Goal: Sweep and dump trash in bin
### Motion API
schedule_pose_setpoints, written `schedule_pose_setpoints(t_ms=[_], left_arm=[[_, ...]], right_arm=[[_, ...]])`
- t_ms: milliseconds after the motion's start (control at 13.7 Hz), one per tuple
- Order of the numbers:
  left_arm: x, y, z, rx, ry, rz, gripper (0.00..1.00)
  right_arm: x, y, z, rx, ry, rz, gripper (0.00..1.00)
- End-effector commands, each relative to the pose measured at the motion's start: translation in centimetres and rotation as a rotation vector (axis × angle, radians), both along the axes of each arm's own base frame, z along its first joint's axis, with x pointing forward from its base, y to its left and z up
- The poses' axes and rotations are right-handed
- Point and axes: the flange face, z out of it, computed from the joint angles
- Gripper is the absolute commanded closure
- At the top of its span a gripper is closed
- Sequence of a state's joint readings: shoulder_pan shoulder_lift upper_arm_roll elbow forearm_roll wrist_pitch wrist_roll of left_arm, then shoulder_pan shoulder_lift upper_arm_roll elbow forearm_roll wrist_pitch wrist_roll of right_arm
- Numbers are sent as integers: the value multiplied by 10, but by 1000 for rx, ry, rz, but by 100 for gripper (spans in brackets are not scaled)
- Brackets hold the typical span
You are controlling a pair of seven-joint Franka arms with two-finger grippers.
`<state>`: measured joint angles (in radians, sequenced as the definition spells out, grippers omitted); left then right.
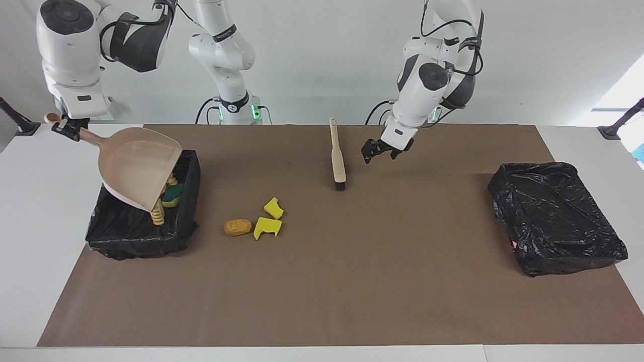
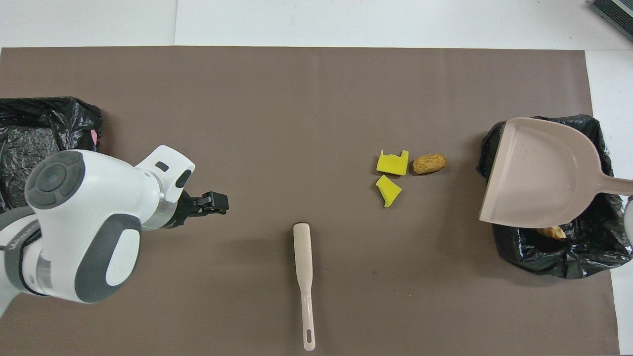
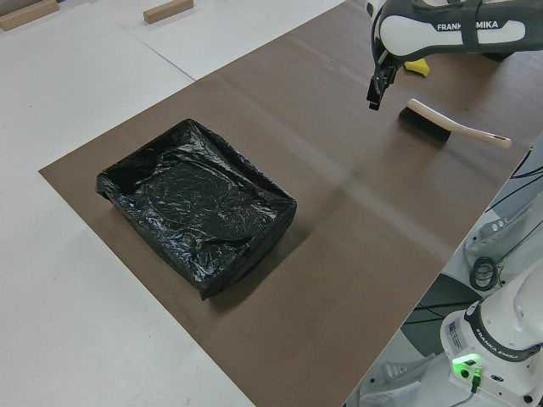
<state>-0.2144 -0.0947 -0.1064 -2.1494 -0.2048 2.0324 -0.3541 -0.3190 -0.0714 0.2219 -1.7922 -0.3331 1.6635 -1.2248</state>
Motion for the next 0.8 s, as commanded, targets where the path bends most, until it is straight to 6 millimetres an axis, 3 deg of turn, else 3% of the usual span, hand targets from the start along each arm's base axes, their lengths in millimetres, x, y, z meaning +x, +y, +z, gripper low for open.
schedule_pose_setpoints(t_ms=[0, 146, 291, 583, 729], left_arm=[[9, 49, 1, 64, 12, -113, 0], [20, 90, 15, 55, 10, -164, 0], [30, 115, 49, 72, 31, -200, 0], [31, 124, 124, 124, 32, -269, 0], [27, 124, 171, 125, -1, -268, 0]], right_arm=[[-5, 57, 2, 58, -70, -206, 100], [-2, 109, -9, 61, -113, -315, 100], [3, 156, -26, 89, -152, -494, 100], [25, 251, -78, 141, -253, -760, 100], [30, 292, -98, 189, -292, -836, 100]])
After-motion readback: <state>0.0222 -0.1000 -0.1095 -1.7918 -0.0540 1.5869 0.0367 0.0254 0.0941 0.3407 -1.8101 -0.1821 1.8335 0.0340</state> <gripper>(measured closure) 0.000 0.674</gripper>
